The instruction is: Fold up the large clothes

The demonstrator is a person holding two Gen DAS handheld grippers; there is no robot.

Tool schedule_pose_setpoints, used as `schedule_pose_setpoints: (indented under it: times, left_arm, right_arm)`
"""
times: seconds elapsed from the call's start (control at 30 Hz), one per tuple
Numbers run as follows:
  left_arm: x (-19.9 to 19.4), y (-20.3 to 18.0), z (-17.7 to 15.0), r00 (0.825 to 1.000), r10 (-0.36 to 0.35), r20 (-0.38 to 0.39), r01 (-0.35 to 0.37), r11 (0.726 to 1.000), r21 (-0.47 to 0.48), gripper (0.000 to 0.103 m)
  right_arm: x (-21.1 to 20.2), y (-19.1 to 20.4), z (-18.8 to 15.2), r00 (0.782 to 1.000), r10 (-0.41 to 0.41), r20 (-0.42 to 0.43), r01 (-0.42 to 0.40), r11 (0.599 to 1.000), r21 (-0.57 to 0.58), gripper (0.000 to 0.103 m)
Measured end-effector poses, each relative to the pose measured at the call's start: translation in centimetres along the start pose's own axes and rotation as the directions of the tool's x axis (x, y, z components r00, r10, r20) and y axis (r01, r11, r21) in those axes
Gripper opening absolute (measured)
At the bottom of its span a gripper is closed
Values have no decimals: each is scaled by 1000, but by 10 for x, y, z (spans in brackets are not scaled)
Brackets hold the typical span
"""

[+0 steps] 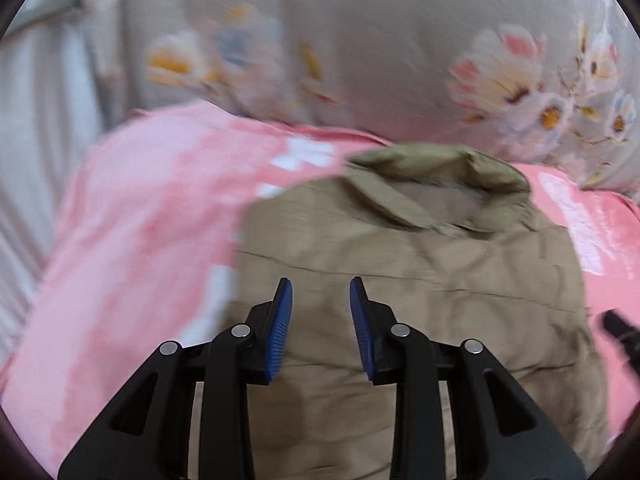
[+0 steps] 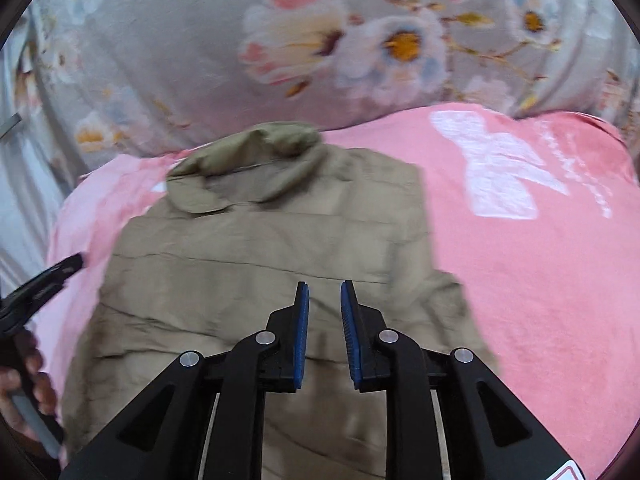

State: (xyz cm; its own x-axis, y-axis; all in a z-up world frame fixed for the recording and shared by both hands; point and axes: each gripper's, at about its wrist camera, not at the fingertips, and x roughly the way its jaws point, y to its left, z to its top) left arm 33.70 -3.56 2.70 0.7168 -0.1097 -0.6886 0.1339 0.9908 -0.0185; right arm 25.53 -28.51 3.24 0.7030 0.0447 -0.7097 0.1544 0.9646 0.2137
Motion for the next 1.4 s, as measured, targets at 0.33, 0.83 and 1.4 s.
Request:
schedule_pose_setpoints:
  times: [0.33, 0.83, 1.4]
  left_arm:
    - [58, -37, -34, 997, 25, -77, -23, 999, 32, 30]
    - [71, -40, -56, 998, 53, -28, -51, 997, 54, 30]
    - [66, -33, -54, 1000, 16, -14, -16, 999, 32, 34]
  right_arm:
    - [73, 43, -25, 996, -51, -77, 43, 994, -101, 18]
    - [82, 47, -44, 996, -92, -19, 88, 985, -149, 16]
    - [80, 31, -43, 999, 27, -32, -29, 997, -70, 20]
